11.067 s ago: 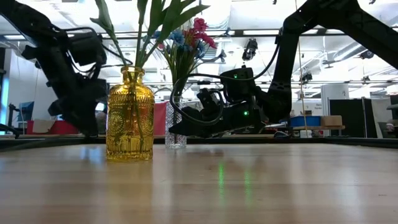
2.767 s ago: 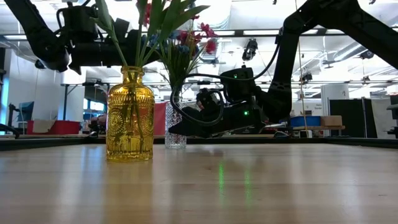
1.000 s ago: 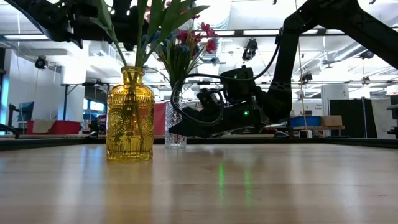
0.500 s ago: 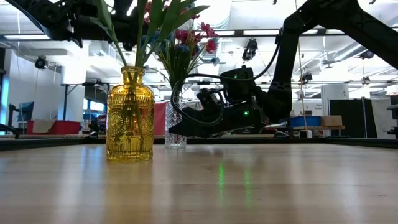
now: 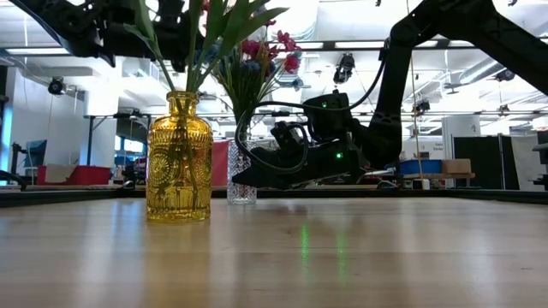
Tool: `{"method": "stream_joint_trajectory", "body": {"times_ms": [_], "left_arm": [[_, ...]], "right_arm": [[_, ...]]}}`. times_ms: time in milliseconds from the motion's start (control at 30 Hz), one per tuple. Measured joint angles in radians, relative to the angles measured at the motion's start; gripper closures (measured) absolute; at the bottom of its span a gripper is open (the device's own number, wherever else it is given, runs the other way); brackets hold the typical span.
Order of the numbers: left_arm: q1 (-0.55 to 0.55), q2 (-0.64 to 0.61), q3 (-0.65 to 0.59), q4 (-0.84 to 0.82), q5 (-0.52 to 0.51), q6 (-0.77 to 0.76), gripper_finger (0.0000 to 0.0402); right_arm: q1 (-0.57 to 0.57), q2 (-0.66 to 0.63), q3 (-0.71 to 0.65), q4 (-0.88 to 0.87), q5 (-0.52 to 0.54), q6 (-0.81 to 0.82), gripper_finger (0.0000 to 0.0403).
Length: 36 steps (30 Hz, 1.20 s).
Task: Sort flowers into vase by color
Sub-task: Put the red flowers into the transparent vase
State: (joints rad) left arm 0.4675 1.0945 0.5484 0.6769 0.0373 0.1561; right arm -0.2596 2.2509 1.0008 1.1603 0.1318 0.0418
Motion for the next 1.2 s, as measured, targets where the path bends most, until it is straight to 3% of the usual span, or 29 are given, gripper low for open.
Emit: {"method": "stream_joint_trajectory", "body": {"times_ms": [533, 867, 1200], "left_arm": [[0.0, 0.069, 0.0, -0.014, 0.002, -0.068, 0.0393], [0.0, 0.056, -0.002, -0.09, 0.157, -0.087, 0.0393], [0.0, 0.054, -0.004, -0.2, 0.159, 0.005, 0.0393]], "right_arm": [[0.0, 0.0, 0.0, 0.0, 0.0, 0.001, 0.0168], [0.0, 0.0, 0.0, 0.0, 0.0, 0.002, 0.0168], [0.0, 0.0, 0.0, 0.0, 0.0, 0.003, 0.0168]]}}
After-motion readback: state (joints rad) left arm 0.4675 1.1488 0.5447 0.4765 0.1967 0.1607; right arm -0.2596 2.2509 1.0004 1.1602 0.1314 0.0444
